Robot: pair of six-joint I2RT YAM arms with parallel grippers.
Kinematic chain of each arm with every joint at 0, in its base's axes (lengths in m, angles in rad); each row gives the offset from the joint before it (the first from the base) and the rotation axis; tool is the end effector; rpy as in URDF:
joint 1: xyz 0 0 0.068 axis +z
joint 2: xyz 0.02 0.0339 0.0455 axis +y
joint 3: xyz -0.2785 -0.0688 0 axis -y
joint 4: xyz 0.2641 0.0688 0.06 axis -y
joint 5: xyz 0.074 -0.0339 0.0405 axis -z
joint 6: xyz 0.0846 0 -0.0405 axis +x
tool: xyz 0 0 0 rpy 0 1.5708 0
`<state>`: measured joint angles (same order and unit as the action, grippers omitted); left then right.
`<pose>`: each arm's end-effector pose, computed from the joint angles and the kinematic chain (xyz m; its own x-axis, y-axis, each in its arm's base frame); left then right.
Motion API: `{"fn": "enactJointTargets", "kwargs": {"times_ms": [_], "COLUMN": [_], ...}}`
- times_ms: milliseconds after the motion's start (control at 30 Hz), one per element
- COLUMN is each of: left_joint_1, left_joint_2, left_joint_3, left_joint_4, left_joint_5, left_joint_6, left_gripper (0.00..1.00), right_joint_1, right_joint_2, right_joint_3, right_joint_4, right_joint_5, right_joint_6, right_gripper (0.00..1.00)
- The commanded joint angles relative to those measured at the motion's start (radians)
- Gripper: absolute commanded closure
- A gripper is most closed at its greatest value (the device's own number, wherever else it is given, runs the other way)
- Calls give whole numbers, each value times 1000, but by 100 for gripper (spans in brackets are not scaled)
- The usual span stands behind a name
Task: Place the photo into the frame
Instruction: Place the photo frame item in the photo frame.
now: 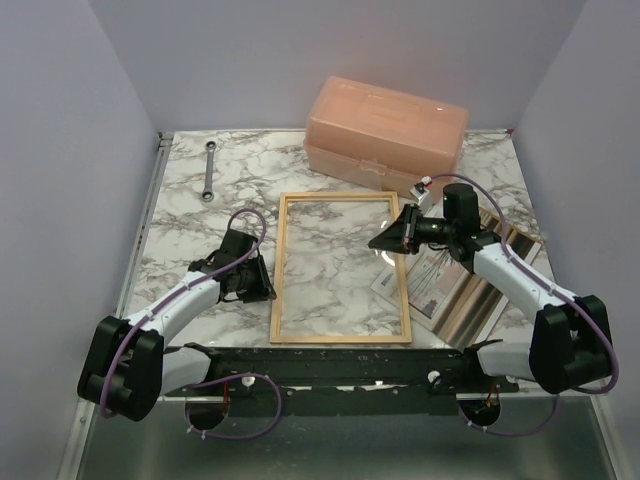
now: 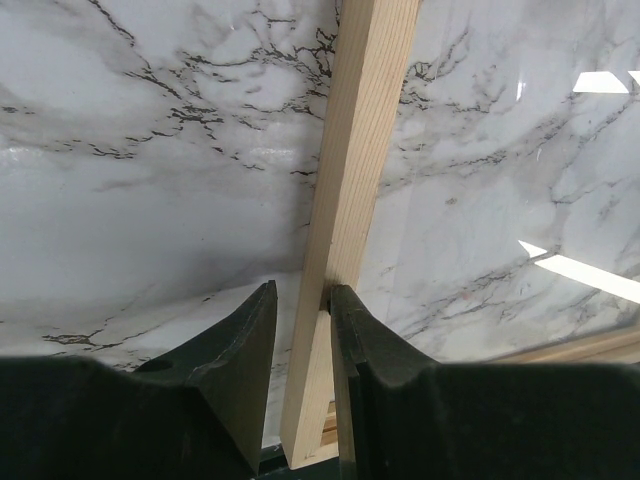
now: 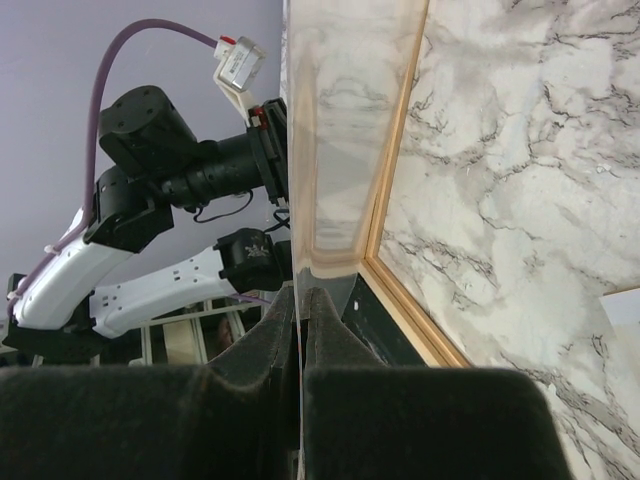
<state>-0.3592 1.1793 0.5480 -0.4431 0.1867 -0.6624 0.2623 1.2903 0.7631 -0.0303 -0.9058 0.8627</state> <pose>0.2165 -0.0981 0.1253 -0.9124 -0.3029 -0.2752 -0.1686 0.8910 -0.4216 0.2806 0.1443 0.2333 -0.9438 0.2319 -0.2357 -0.1354 0.3792 0.9154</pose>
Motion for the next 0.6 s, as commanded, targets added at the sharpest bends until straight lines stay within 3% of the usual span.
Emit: {"fn": "enactJointTargets", "kwargs": {"times_ms": [0, 567], "left_joint_1": [4, 5], "left_joint_2": [26, 31], "left_joint_3": [-9, -5], "left_joint_4": [-12, -15], "left_joint_5": [-57, -61], "left_joint_6": [24, 27], "left_gripper": [71, 71], "right_joint_1": [6, 5], "right_joint_2": [10, 41], "right_joint_3": [41, 91], "right_joint_4": [32, -13], "right_joint_5": [-12, -10], "right_joint_6": [-20, -51], "right_gripper": [100, 100]}}
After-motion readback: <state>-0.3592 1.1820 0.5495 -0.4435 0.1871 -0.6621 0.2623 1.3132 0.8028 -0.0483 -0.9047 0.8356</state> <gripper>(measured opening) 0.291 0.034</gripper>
